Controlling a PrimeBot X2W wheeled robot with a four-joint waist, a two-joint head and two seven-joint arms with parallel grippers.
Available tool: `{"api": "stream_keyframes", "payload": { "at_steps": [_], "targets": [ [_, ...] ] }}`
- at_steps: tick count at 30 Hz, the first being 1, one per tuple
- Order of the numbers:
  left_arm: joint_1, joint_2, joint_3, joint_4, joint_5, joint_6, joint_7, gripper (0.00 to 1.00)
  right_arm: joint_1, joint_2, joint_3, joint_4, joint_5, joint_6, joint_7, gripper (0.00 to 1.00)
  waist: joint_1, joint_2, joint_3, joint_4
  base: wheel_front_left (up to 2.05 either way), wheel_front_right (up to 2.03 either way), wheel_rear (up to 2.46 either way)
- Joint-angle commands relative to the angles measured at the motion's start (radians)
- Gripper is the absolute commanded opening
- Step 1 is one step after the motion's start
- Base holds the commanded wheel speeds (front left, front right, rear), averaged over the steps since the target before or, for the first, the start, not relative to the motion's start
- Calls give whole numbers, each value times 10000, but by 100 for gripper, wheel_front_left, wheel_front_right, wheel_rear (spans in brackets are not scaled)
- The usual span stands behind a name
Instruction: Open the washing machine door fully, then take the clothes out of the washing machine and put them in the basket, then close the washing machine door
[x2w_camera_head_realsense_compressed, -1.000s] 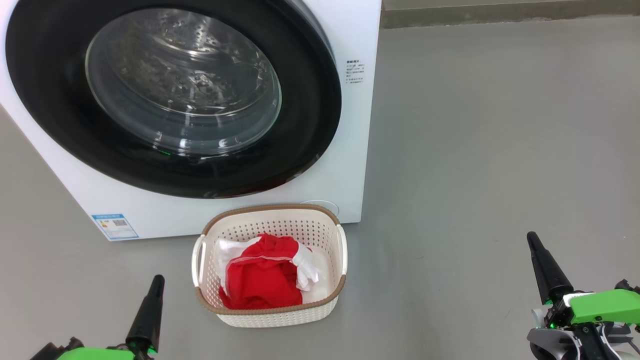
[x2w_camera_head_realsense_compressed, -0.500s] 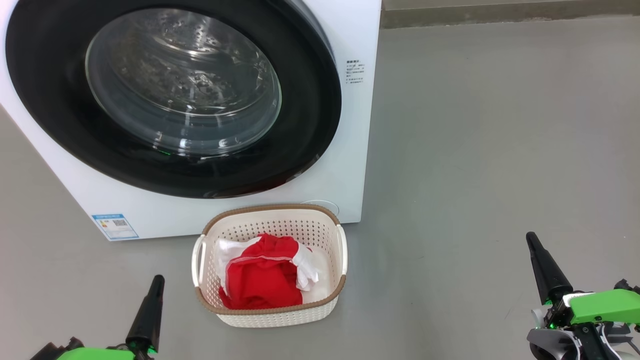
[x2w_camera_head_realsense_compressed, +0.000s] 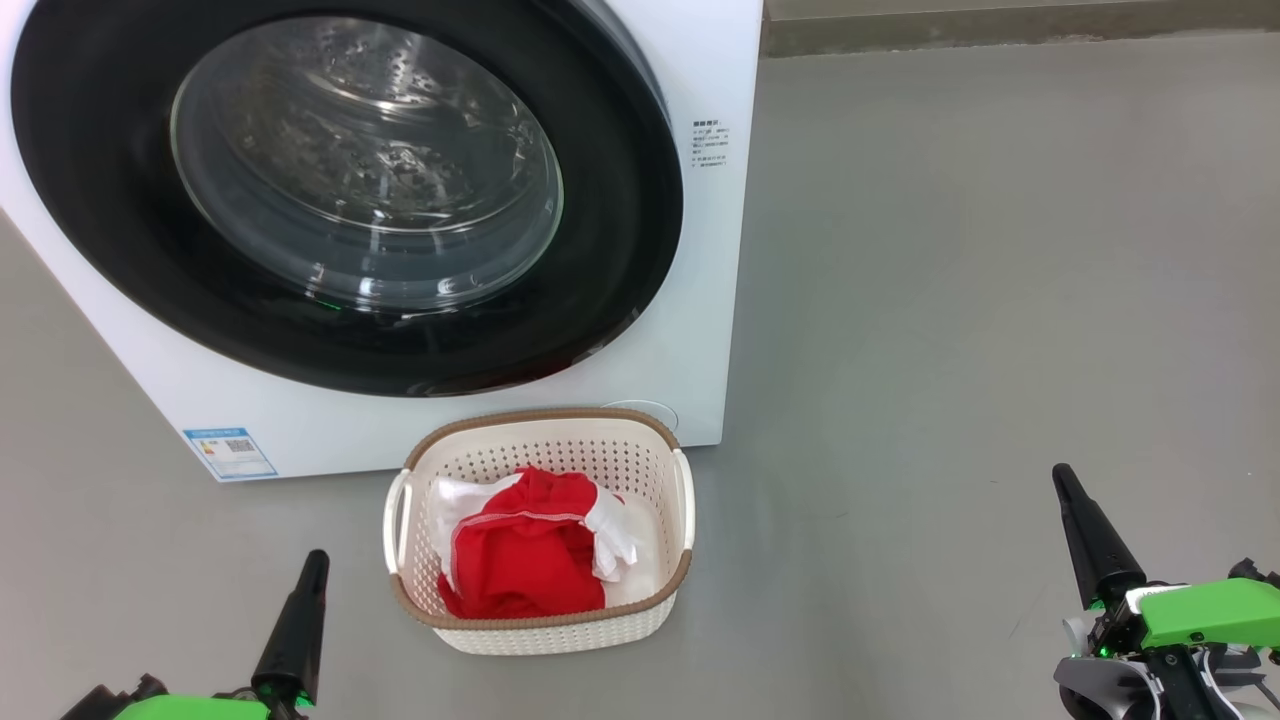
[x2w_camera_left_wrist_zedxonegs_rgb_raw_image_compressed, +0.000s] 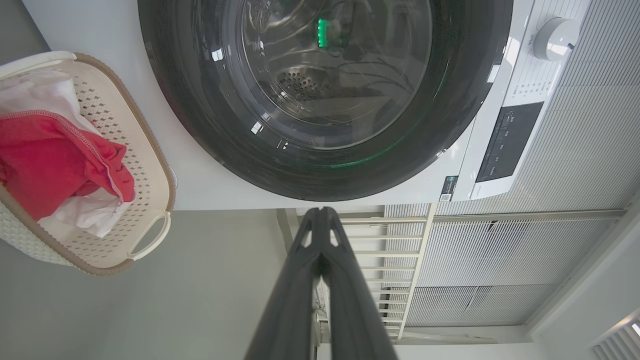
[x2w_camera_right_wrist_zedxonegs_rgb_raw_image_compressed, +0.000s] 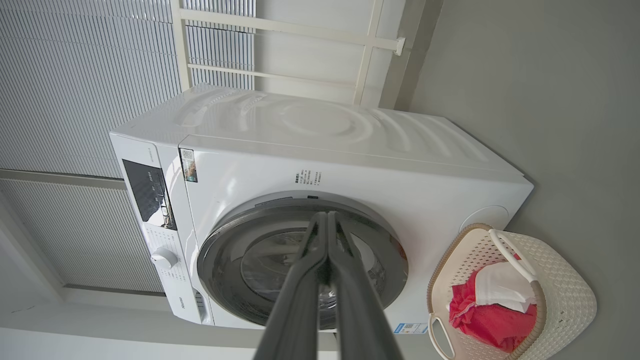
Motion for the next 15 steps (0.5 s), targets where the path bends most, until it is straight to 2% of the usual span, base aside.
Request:
{"api": "stream_keyframes", "payload": {
  "at_steps": [1, 15],
  "targets": [
    [-414, 181, 264, -204, -69, -71, 45, 0, -426, -42, 134, -242, -5, 6, 33, 0, 0, 0, 0, 0, 0, 0, 0],
    [-414, 181, 263, -205, -69, -71, 45, 0, -427, -33, 122, -242, -15, 6, 43, 0, 0, 0, 0, 0, 0, 0, 0]
  ]
}}
